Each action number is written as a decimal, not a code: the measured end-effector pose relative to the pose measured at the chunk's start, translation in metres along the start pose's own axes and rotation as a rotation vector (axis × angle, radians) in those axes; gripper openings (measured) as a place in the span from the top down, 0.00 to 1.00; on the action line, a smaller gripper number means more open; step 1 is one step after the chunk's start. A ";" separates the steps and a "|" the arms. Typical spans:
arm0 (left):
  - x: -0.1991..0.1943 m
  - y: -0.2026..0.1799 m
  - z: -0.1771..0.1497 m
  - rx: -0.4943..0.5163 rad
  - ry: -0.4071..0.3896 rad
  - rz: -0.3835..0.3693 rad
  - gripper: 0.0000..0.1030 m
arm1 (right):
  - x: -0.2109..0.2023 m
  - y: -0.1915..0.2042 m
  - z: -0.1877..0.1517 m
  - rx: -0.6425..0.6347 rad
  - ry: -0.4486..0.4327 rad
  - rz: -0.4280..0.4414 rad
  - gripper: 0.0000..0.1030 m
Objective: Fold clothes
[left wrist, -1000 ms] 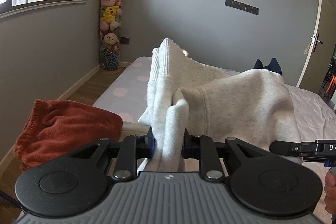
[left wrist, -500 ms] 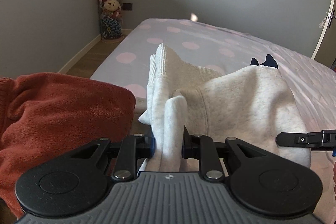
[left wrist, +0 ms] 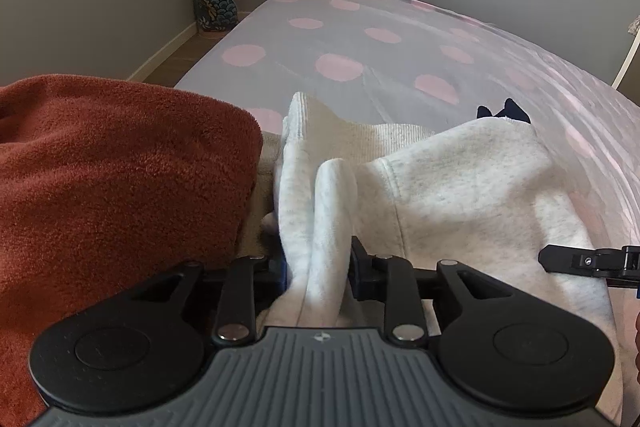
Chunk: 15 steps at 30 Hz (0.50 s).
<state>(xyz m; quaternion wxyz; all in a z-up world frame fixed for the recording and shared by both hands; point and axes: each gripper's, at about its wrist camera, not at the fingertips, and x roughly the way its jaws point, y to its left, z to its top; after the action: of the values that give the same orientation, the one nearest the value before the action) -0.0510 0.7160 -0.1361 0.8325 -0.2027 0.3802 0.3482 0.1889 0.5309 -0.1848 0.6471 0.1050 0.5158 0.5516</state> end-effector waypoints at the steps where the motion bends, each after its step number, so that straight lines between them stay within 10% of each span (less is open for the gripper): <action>1: -0.005 -0.001 0.000 0.001 -0.008 0.007 0.69 | -0.004 0.004 0.001 -0.014 0.005 -0.010 0.57; 10: -0.076 -0.008 0.007 0.128 -0.169 0.148 0.58 | -0.066 0.042 0.011 -0.309 -0.149 -0.176 0.63; 15: -0.069 -0.027 0.017 0.210 -0.203 0.105 0.72 | -0.063 0.067 0.025 -0.464 -0.218 -0.190 0.77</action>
<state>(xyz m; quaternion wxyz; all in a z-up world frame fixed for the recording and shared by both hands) -0.0551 0.6786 -0.0695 0.8640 -0.0581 0.3382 0.3683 0.1769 0.5149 -0.0920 0.7543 -0.0360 0.3102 0.5775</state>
